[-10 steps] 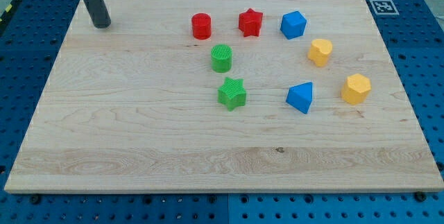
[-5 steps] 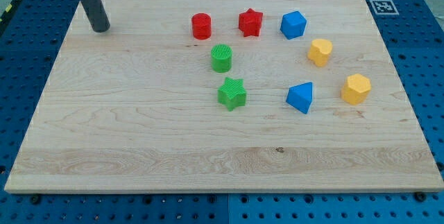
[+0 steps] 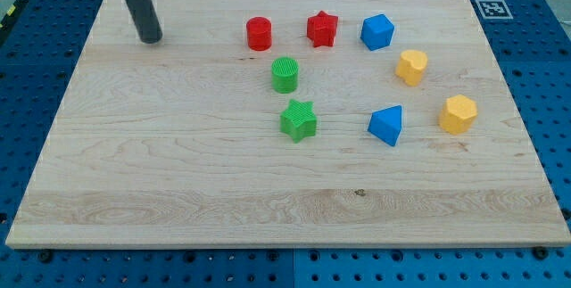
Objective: Point at red circle
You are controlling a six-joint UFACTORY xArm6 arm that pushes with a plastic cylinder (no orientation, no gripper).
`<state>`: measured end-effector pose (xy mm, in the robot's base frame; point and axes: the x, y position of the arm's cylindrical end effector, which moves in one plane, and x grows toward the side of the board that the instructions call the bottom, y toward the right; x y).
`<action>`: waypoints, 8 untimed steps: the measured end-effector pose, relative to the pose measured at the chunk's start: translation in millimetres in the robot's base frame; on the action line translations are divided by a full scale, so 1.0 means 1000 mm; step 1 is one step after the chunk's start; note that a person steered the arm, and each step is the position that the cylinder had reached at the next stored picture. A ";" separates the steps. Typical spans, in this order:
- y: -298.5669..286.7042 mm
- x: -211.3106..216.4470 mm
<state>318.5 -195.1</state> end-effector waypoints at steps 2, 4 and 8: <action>0.033 0.000; 0.035 0.000; 0.208 0.032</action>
